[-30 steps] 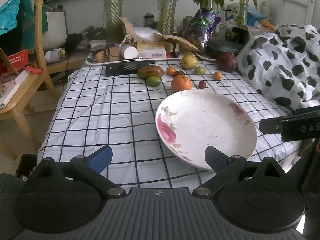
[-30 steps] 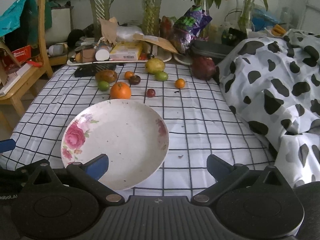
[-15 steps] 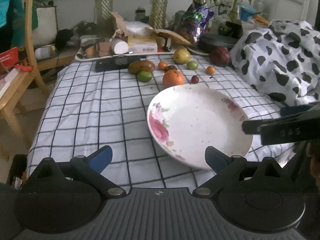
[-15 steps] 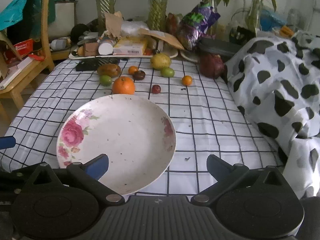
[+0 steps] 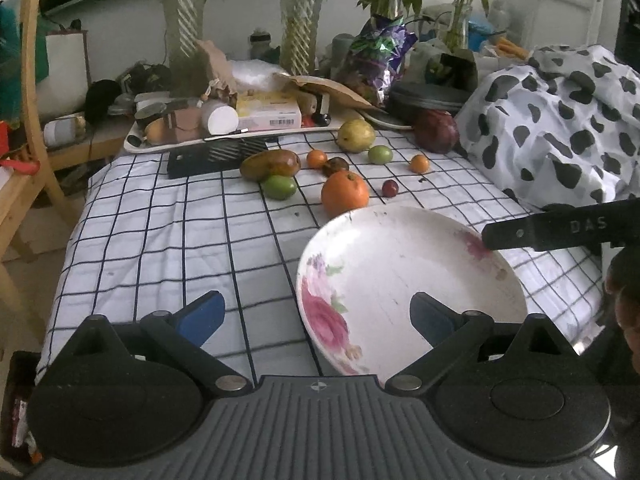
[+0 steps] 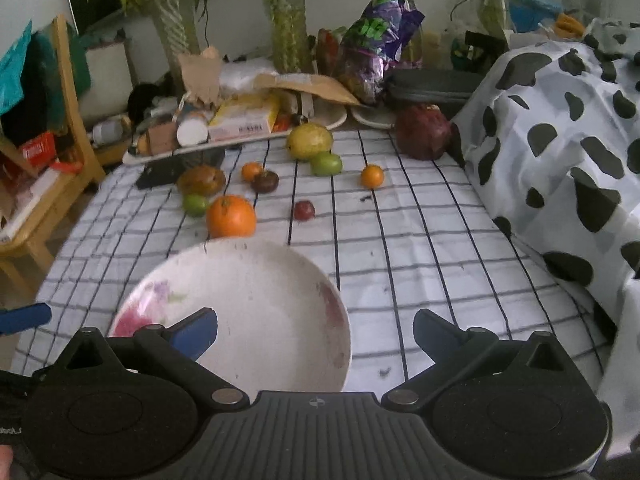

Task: Organize fruits
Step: 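Move both tools over the white plate toward the scattered fruits, then grasp the large orange with the left tool while the right tool grasps a dark red plum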

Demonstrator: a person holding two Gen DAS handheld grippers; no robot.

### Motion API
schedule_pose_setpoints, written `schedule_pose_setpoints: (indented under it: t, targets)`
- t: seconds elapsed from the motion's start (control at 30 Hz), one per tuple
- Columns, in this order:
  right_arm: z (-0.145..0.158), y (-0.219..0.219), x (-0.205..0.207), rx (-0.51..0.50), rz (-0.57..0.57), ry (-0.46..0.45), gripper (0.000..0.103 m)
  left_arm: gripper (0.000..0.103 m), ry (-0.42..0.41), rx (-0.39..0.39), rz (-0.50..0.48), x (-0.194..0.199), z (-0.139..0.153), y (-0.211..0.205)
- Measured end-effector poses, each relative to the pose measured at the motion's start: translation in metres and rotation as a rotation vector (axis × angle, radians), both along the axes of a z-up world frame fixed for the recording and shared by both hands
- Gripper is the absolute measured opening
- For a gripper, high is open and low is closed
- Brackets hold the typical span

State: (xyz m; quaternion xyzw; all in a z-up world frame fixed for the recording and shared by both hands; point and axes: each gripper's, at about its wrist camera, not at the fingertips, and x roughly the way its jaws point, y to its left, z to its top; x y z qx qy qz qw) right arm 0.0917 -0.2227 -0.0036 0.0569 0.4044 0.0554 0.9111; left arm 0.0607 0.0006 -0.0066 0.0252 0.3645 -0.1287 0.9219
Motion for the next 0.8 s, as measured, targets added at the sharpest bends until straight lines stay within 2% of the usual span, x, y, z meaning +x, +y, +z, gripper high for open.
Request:
schedule_pose_setpoints:
  t: [0.2,0.33,0.47,0.57,0.7,0.8]
  targets:
    - [-0.007,0.002,0.024,-0.105,0.002,-0.018,0.103,0.101,-0.003,0.021,0.006,0.028,-0.007,0.006]
    - [-0.009,0.004,0.038,-0.119,0.043,-0.036,0.103,0.101,-0.027,0.007,0.031,0.046,-0.010,0.012]
    - [-0.013,-0.001,0.051,-0.081,0.085,-0.049,0.103,0.101,-0.048,0.006,0.053,0.063,-0.011,0.013]
    - [-0.016,-0.007,0.062,-0.049,0.093,-0.047,0.103,0.101,-0.016,-0.021,-0.001,0.077,-0.014,0.010]
    - [-0.022,-0.012,0.078,-0.072,0.104,-0.032,0.103,0.101,0.018,-0.027,-0.086,0.094,-0.018,-0.003]
    - [-0.025,-0.017,0.091,-0.051,0.111,-0.001,0.103,0.100,0.029,-0.022,-0.103,0.107,-0.023,-0.012]
